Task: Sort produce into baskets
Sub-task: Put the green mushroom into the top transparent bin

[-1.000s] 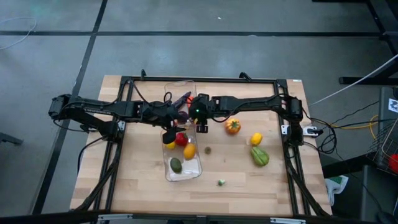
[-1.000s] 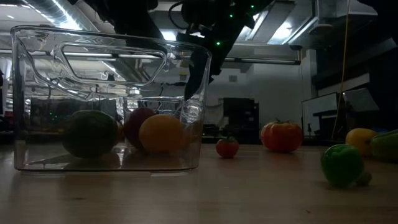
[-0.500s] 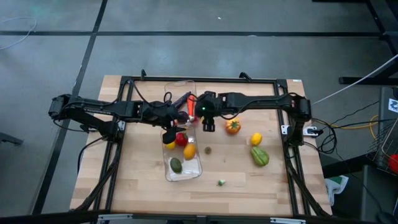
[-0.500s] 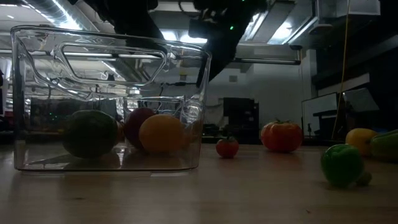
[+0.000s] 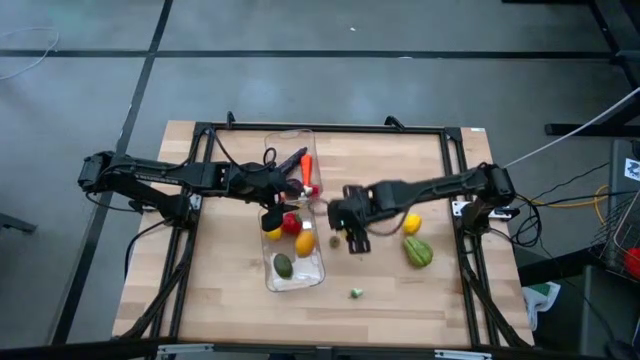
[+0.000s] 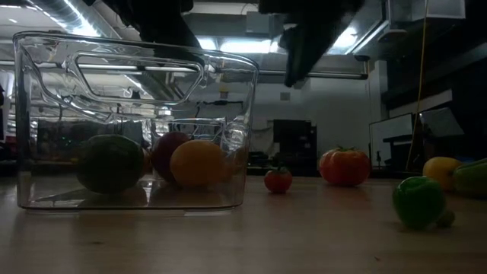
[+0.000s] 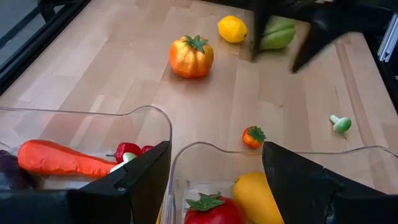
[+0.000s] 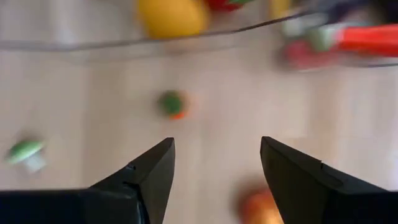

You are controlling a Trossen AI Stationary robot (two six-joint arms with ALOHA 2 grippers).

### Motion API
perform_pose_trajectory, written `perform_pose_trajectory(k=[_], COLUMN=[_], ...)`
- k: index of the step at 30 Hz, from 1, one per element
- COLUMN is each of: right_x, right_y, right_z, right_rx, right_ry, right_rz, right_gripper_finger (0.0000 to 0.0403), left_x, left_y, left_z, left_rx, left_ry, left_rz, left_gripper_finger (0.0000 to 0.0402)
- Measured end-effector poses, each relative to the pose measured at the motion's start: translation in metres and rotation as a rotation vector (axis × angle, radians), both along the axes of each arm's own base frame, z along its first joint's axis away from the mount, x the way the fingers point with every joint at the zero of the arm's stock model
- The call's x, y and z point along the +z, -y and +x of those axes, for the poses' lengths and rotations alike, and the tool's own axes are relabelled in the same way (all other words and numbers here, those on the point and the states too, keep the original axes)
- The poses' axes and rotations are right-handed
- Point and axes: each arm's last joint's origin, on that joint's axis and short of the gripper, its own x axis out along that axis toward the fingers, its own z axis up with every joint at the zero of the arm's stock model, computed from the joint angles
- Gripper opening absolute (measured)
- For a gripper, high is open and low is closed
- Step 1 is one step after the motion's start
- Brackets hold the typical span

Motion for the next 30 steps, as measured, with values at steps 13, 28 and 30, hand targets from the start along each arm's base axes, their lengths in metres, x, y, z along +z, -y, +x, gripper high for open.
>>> perform_pose_trajectory(k=[13, 28, 30], right_x=[-0.045, -0.098, -0.099], right_y=[-0.085, -0.124, -0.125], right_z=[-0.039, -0.053, -0.049], right_rx=[0.252, 0.375, 0.368], right_ry=[-0.175, 0.014, 0.054], right_rz=[0.039, 0.112, 0.148], right_gripper_finger=[0.0234, 0.0234, 0.0234], left_x=[0.0, 0.0, 0.0], left_y=[0.0, 0.0, 0.0], left_z=[0.0, 0.0, 0.0], left_rx=[0.022, 0.029, 0.03], left_ry=[0.004, 0.005, 0.006], left_rz=[-0.03, -0.04, -0.04], left_gripper_finger=[0.025, 0.025, 0.025])
